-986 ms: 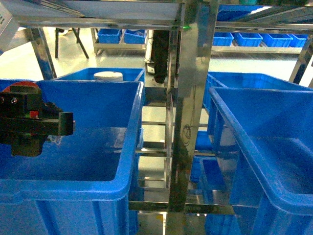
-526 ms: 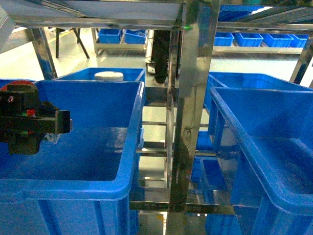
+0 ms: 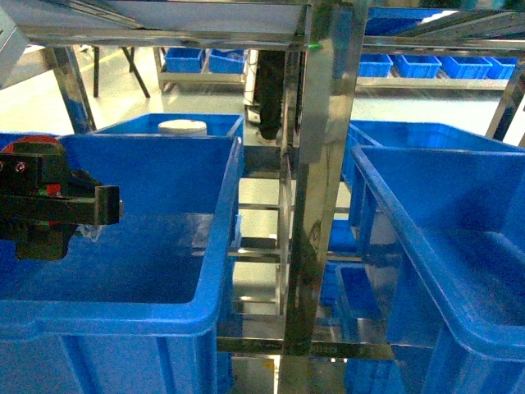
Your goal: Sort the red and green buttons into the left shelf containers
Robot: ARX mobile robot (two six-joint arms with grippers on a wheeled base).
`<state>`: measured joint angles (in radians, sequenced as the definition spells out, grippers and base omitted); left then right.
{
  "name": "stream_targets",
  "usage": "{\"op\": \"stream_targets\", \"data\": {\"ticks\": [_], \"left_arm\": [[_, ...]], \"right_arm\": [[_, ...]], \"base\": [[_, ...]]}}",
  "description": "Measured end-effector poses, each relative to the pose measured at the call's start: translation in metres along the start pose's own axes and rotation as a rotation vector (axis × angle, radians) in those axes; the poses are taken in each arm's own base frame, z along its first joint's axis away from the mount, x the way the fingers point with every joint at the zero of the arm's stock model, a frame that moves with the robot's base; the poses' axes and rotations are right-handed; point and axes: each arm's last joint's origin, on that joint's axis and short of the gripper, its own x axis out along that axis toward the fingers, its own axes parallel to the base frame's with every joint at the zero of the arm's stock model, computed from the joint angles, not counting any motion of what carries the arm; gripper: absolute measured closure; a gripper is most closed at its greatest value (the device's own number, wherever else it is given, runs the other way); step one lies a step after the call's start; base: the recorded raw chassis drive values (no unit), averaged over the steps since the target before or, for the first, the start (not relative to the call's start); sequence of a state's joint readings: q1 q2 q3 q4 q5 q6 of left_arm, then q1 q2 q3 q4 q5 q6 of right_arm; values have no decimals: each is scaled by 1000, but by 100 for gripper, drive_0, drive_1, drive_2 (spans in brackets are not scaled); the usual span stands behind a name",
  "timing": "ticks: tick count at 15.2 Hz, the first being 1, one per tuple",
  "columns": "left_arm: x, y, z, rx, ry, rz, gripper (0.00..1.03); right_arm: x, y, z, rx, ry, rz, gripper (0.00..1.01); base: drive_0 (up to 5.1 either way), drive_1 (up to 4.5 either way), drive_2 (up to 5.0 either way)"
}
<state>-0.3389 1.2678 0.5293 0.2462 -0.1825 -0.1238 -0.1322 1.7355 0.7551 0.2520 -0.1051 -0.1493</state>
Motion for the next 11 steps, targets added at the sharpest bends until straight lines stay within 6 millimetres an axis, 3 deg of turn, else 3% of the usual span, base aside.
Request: {"op": "stream_targets", "data": {"ticks": [4, 7, 8, 11], "left_arm": [[0, 0, 0, 0, 0, 0, 77], [0, 0, 0, 0, 0, 0, 77], [0, 0, 0, 0, 0, 0, 77], [0, 0, 0, 0, 0, 0, 77]], "right_arm": [[57, -8, 13, 66, 196, 9, 73], [63, -10, 21, 78, 192, 7, 73], [64, -11, 21, 91, 191, 2, 65], [52, -9, 16, 117, 116, -30, 28]], "base": [[0, 0, 0], [0, 0, 0], [0, 0, 0], [0, 0, 0]]}}
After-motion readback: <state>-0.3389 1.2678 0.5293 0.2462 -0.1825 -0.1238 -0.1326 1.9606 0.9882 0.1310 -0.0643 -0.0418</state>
